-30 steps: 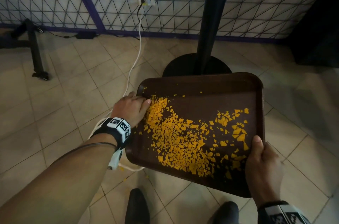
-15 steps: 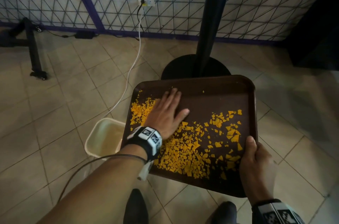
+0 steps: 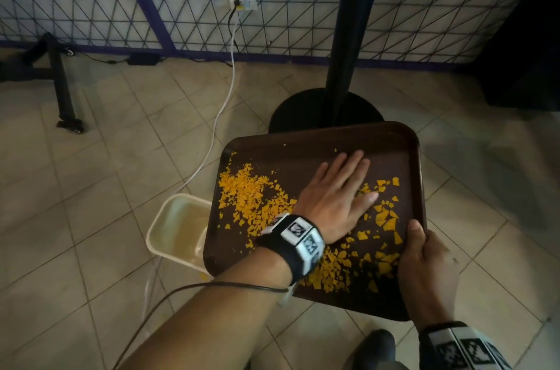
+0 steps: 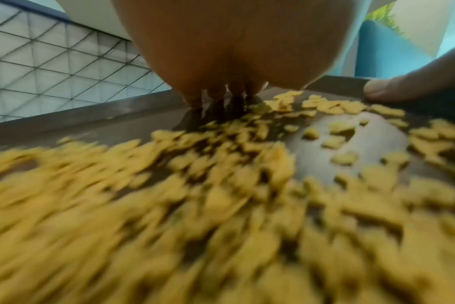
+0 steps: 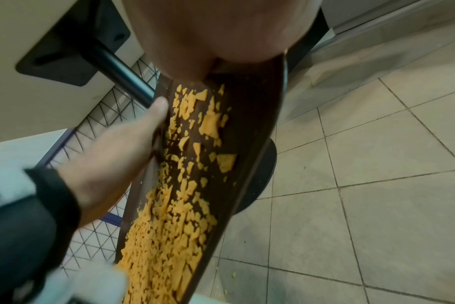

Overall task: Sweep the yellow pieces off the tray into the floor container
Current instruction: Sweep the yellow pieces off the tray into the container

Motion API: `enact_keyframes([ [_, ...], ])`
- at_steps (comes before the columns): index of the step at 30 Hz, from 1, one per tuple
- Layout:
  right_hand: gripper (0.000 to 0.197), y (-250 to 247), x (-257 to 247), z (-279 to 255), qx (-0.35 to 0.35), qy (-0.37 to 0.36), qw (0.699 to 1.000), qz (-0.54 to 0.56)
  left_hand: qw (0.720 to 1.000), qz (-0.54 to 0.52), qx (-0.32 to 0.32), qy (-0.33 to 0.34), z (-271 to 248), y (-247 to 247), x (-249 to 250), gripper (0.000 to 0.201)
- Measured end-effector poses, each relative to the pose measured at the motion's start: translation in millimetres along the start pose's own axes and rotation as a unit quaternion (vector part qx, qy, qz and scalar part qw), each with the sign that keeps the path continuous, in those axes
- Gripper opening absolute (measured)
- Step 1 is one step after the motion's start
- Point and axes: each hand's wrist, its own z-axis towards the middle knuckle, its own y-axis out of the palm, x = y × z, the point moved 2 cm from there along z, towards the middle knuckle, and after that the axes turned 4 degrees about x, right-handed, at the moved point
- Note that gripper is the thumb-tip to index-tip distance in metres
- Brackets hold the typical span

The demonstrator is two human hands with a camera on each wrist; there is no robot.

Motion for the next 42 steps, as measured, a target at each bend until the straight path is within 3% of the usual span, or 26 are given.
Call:
enact_keyframes([
  [4, 0.046, -1, 4, 3, -0.014, 0.012, 1.0, 0.002, 0.983, -0.019, -0.047, -0.178, -35, 5, -59, 0.07],
  [6, 0.045, -1, 5, 3, -0.015, 0.003, 1.0, -0.005, 0.976, -0.012, -0.046, -0.213, -39, 0, -64, 0.068],
  [8, 0.045, -1, 2, 1, -0.022, 0.003, 1.0, -0.008, 0.989, -0.013, -0.011, -0.145, -28, -6, -38, 0.064],
  [10, 0.046, -1, -1, -1, -0.021, 0.008, 1.0, -0.008, 0.999, -0.015, 0.026, -0.032, -13, -8, 1, 0.06],
  [13, 0.047, -2, -5, -1, -0.006, -0.005, 1.0, -0.004, 0.997, 0.013, 0.022, 0.071, -2, 8, 43, 0.059],
  [18, 0.047, -7, -6, 1, -0.009, 0.004, 1.0, 0.008, 0.994, 0.089, -0.005, 0.064, -32, 27, 21, 0.063],
  [22, 0.046, -8, -6, 1, -0.017, 0.002, 1.0, 0.002, 0.995, 0.069, -0.054, -0.055, -64, 23, -39, 0.067],
  [25, 0.046, -7, -7, 0, -0.014, -0.002, 1.0, -0.005, 0.991, 0.054, -0.047, -0.11, -65, 13, -50, 0.069],
  [29, 0.048, -5, -9, -1, -0.009, 0.008, 1.0, -0.003, 0.999, 0.027, 0.007, 0.018, -44, 11, 10, 0.063],
  [31, 0.048, -3, -8, 1, -0.007, 0.015, 1.0, 0.003, 0.995, 0.051, -0.004, 0.085, -40, 21, 37, 0.062],
  [33, 0.049, -3, -6, 2, -0.001, 0.02, 1.0, 0.008, 0.989, 0.092, -0.021, 0.11, -44, 32, 43, 0.063],
  [35, 0.052, -4, -3, 4, 0.005, 0.028, 1.0, 0.009, 0.991, 0.102, -0.035, 0.084, -54, 36, 24, 0.064],
  [40, 0.053, -7, -1, 7, 0.006, 0.047, 0.999, 0.011, 0.988, 0.079, -0.074, -0.11, -80, 24, -59, 0.068],
  [42, 0.054, -6, -4, 6, 0.008, 0.051, 0.999, 0.013, 0.988, 0.072, -0.068, -0.114, -78, 16, -61, 0.068],
])
